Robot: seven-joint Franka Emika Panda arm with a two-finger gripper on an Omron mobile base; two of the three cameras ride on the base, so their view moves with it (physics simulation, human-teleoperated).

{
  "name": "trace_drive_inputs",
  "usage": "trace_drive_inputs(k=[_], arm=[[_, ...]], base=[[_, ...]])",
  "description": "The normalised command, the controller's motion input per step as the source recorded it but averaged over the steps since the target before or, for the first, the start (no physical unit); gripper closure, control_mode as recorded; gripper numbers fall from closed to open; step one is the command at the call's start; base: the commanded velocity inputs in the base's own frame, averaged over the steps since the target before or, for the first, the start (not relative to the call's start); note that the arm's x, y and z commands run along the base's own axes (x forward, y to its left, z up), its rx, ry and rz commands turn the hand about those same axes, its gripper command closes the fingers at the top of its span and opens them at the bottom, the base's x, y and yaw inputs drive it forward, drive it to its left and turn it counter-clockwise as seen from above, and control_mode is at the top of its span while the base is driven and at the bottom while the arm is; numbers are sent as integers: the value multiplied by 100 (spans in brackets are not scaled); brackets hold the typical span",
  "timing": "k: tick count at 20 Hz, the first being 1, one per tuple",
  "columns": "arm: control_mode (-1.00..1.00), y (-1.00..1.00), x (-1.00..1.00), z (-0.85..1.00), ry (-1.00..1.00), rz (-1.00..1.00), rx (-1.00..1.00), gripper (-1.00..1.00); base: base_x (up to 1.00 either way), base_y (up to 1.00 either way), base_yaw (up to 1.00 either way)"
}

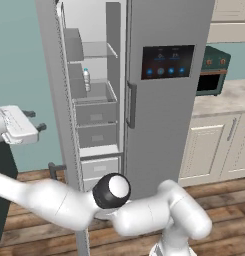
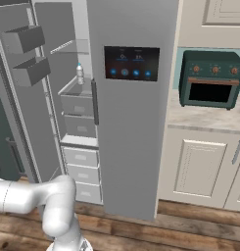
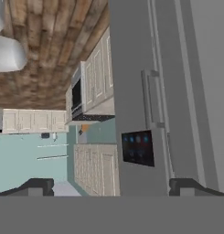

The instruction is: Pick up the frozen steak from the freezer, place it on any shelf in the fridge, and close the fridge and freezer doors when done.

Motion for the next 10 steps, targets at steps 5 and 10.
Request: trace_drive_inputs(k=[5,10], arm=[[-100,-35,44,-12,0,0,0,-100],[-100,-85,7,-6,0,1,0,-100]], base=[[0,0,0],[0,0,0]])
